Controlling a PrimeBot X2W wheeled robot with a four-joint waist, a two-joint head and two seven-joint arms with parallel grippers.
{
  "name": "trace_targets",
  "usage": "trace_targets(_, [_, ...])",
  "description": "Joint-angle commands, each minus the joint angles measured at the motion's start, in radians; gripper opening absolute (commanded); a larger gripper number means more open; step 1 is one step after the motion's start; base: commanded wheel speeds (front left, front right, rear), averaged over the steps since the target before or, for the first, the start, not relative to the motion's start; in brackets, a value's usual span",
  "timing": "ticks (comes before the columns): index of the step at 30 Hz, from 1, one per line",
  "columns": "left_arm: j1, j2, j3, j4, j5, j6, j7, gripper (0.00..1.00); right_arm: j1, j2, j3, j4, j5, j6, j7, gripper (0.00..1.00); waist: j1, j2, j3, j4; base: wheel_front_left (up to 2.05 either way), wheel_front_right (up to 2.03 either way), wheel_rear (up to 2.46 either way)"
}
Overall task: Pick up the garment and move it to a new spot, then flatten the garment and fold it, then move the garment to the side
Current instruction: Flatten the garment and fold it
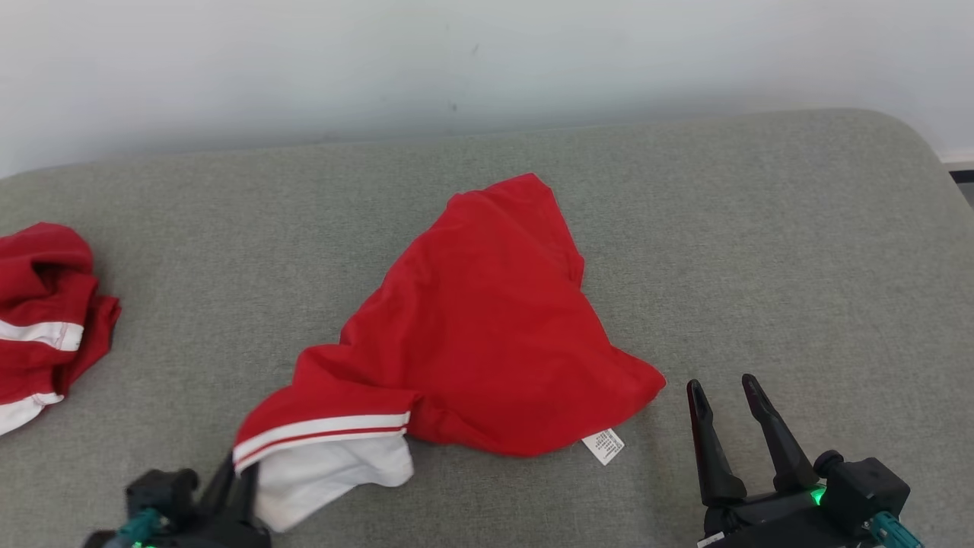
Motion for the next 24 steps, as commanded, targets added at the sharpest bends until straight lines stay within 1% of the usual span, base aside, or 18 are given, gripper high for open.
trace_targets(1, [-0.007,0.014,0.018,-0.022,0.011,0.008,-0.001,0.00,0.007,0.003,-0.004,0.000,-0.006,-0.002,0.000,1.00,-0.0001,0.0000,-0.005,0.012,0.00,0.00,0.00])
trace_targets(4, [0.021,0.045,0.064,-0.081,0.027,0.022,-0.001,0.00,0.008,0.006,-0.010,0.006,-0.010,-0.002,0.000,1.00,-0.0001,0.0000,-0.009,0.021,0.00,0.00,0.00])
trace_targets(6, [0.047,0.055,0.080,-0.104,0.035,0.029,-0.001,0.00,0.008,0.008,-0.012,0.010,-0.010,-0.002,0.000,1.00,-0.0001,0.0000,-0.011,0.024,0.00,0.00,0.00])
trace_targets(9, [0.076,0.057,0.090,-0.091,0.017,0.027,0.002,0.00,0.012,0.010,-0.018,0.017,-0.008,-0.002,0.000,1.00,-0.0001,0.0000,-0.012,0.028,0.00,0.00,0.00])
trace_targets(10, [0.080,0.058,0.091,-0.085,0.014,0.026,0.001,0.42,0.014,0.012,-0.019,0.019,-0.009,-0.002,0.000,1.00,-0.0001,0.0000,-0.014,0.028,0.00,0.00,0.00])
trace_targets(11, [0.082,0.057,0.088,-0.082,0.013,0.027,0.001,1.00,0.015,0.013,-0.020,0.020,-0.009,-0.002,0.000,1.00,-0.0001,0.0000,-0.014,0.029,0.00,0.00,0.00])
trace_targets(15, [0.093,0.041,0.090,-0.115,0.013,0.027,-0.001,1.00,0.018,0.014,-0.033,0.023,-0.010,-0.002,0.000,1.00,-0.0001,0.0000,-0.021,0.045,0.00,0.00,0.00])
trace_targets(20, [0.127,0.021,0.129,-0.247,0.010,0.033,-0.001,1.00,0.031,0.011,-0.050,0.027,-0.013,-0.002,0.000,1.00,-0.0001,0.0000,-0.036,0.077,0.00,0.00,0.00])
trace_targets(24, [0.177,0.025,0.147,-0.331,0.020,0.037,0.000,1.00,0.035,0.006,-0.051,0.032,-0.010,-0.002,0.000,1.00,-0.0001,0.0000,-0.050,0.092,0.00,0.00,0.00])
